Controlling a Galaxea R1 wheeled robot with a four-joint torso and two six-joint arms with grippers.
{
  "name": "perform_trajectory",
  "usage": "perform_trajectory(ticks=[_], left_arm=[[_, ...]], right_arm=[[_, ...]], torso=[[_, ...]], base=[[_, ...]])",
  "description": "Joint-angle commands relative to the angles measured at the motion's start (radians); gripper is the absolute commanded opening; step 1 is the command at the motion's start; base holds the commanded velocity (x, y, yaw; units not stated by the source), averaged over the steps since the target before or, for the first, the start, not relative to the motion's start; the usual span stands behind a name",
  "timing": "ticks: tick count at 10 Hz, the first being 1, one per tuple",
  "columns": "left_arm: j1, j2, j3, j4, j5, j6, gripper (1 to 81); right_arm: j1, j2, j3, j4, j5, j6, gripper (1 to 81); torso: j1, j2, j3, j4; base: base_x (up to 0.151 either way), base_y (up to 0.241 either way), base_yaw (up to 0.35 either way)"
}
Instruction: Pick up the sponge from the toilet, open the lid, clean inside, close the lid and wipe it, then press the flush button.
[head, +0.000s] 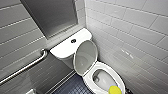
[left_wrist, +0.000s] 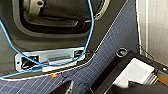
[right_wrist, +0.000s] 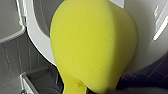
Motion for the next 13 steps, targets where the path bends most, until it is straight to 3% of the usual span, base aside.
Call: perform_trajectory(ticks=[1, 7, 8, 12, 13], left_arm=[[0.043, 0.002, 0.012, 0.014, 0.02, 0.005, 81.1], [0.034, 0.005, -0.004, 0.004, 0.019, 0.003, 81.1], [0.031, 0.004, -0.004, 0.004, 0.019, 0.003, 81.1], [0.028, 0.005, -0.004, 0.004, 0.019, 0.002, 81.1], [0.028, 0.005, -0.004, 0.004, 0.019, 0.003, 81.1]], right_arm=[[0.124, 0.01, 0.026, -0.009, -0.044, 0.008, 1.0], [0.394, 0.32, -0.258, -0.029, -0.156, 0.011, 1.0], [0.429, 0.36, -0.31, -0.025, -0.154, 0.041, 1.0], [0.471, 0.515, -0.483, -0.028, -0.138, 0.333, 1.0], [0.468, 0.551, -0.518, -0.028, -0.134, 0.353, 1.0]], torso=[[0.0, 0.0, 0.0, 0.0], [0.0, 0.0, 0.0, 0.0], [0.0, 0.0, 0.0, 0.0], [0.0, 0.0, 0.0, 0.0], [0.0, 0.0, 0.0, 0.0]], base=[[0.0, 0.0, 0.0], [0.0, 0.0, 0.0], [0.0, 0.0, 0.0], [0.0, 0.0, 0.0], [0.0, 0.0, 0.0]])
